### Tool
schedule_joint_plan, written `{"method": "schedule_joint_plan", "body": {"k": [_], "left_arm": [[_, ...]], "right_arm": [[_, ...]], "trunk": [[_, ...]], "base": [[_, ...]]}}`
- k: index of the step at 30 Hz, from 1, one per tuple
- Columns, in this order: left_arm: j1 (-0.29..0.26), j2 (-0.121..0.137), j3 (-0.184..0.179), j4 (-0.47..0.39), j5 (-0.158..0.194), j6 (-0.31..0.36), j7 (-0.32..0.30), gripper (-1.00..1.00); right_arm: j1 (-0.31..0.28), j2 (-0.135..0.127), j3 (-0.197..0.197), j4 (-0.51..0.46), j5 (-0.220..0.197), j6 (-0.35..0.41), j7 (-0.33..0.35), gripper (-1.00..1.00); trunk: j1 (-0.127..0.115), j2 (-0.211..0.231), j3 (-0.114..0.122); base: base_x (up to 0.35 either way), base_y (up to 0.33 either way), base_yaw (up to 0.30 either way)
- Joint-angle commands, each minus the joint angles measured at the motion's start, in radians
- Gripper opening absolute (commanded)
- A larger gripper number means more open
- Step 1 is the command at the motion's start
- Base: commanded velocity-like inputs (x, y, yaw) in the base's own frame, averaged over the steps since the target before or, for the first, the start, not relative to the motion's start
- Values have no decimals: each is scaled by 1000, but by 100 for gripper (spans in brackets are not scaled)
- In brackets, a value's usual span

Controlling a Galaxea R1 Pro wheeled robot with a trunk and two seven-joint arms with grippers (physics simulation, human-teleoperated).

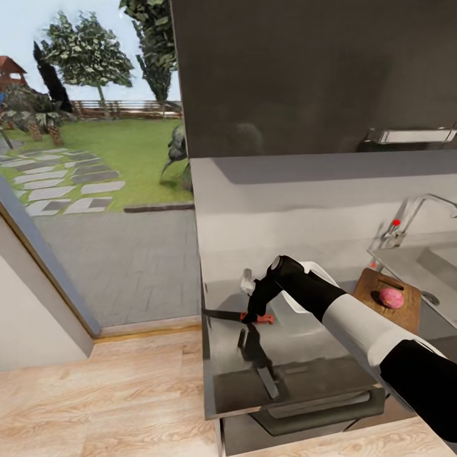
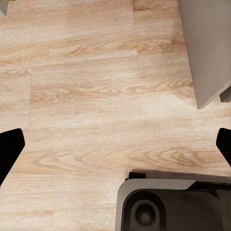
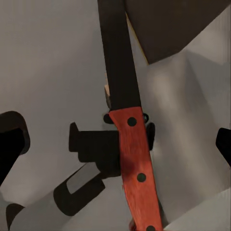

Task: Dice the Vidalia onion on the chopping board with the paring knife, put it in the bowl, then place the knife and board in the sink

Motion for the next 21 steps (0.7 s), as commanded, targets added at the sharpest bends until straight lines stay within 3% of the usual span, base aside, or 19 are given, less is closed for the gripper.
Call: {"method": "schedule_joint_plan", "body": {"k": [1,21], "left_arm": [[0,1,-9,-2,8,-1,5,100],[0,1,-9,-2,8,-1,5,100]], "right_arm": [[-1,-1,2,-2,3,6,3,100],[-1,-2,4,-1,1,6,5,100]], "trunk": [[1,-2,-2],[1,-2,-3]], "base": [[32,1,0],[3,-25,0]]}}
